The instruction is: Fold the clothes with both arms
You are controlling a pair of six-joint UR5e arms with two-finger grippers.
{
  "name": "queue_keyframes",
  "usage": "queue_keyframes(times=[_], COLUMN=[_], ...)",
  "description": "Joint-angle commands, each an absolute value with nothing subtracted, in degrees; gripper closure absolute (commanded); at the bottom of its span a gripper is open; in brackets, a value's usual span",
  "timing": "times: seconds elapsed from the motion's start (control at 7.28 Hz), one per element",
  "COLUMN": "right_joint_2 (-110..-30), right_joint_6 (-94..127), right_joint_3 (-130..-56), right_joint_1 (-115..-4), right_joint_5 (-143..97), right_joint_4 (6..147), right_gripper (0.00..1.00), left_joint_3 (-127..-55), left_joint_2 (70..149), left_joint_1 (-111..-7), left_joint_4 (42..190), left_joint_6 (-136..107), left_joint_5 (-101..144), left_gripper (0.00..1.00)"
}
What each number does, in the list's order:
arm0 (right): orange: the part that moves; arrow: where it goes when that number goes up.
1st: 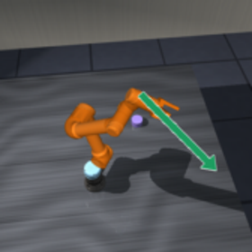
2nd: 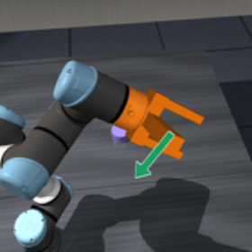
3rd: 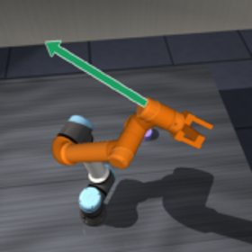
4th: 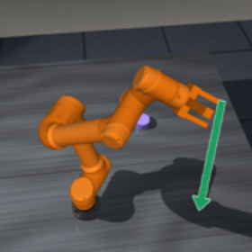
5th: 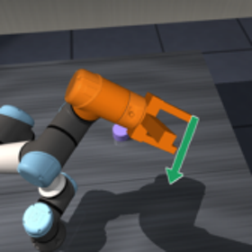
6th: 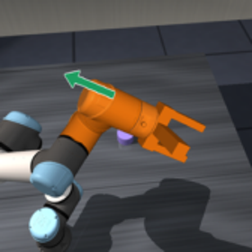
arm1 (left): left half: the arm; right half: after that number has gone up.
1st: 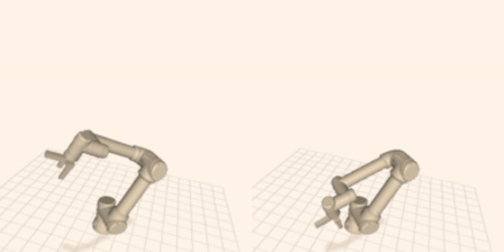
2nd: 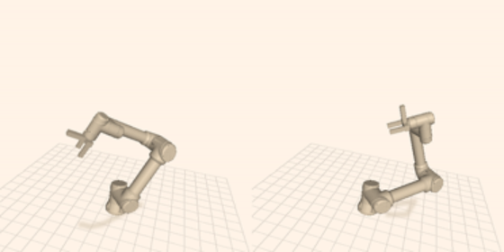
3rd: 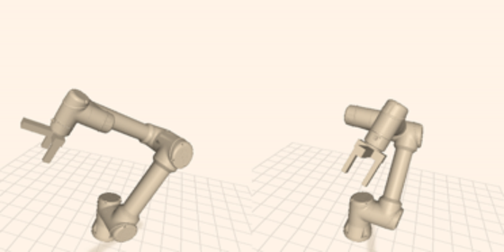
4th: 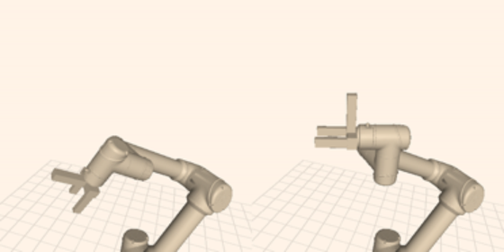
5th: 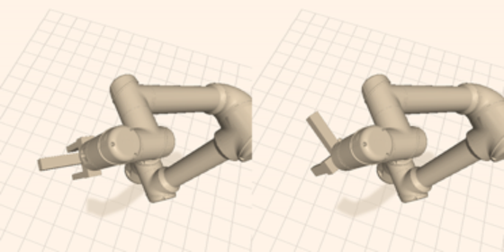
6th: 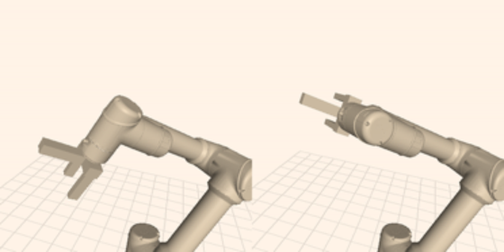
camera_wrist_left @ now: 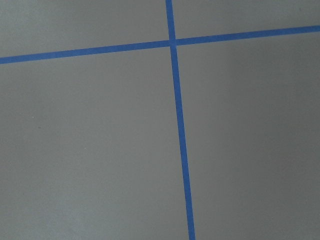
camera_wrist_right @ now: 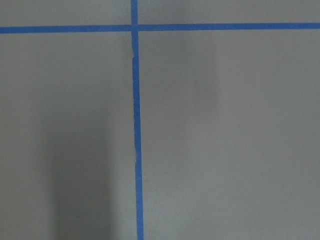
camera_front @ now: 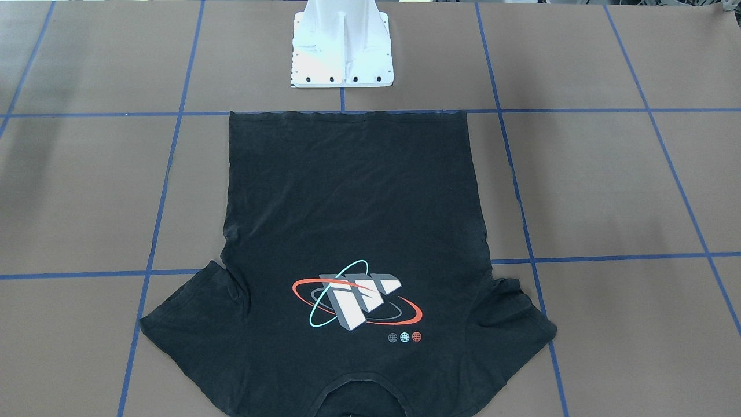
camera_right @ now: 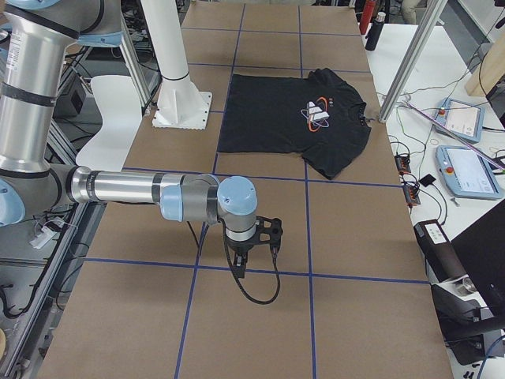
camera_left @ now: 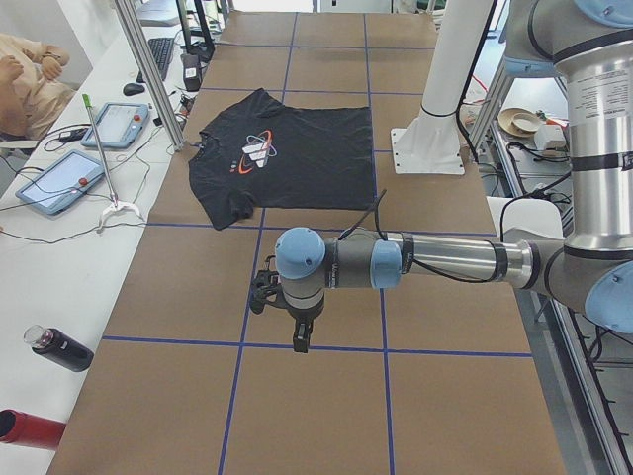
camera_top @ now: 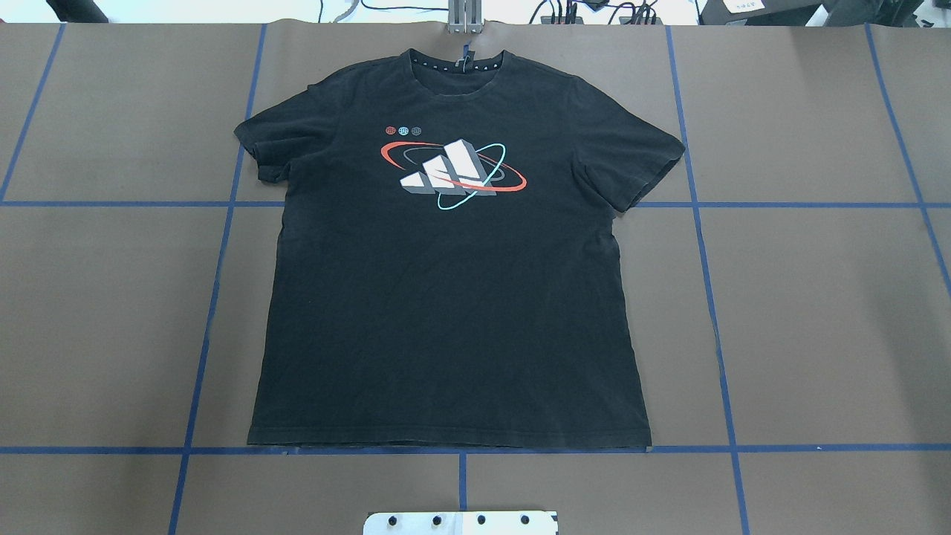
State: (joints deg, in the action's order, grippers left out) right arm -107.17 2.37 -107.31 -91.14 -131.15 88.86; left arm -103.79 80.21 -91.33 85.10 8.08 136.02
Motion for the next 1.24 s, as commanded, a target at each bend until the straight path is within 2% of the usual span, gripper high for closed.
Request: queue_keyframes(times=[0.0,0.69,1.1], right_joint_2=[-107.1,-103.3,-101.5], right_joint_6=[2.5,2.9,6.7], right_joint_3=[-107.3,-107.8,-107.8], right_joint_1=[-91.1,-91.0,-90.6], right_joint_5=[-131.5,-131.2,-131.4], right_joint_4=[88.9,85.9,71.6], right_gripper=[0.00,0.00,0.00], left_joint_3=[-104.5,-112.1,-110.6], left_joint_2=[80.5,82.3,86.8], left_joint_1=[-91.3,-91.3,-91.2], left_joint_4=[86.6,91.5,114.3], left_joint_6=[8.0,8.1,7.9], left_joint_5=[136.0,135.9,135.9], left_gripper=[0.00,0.00,0.00])
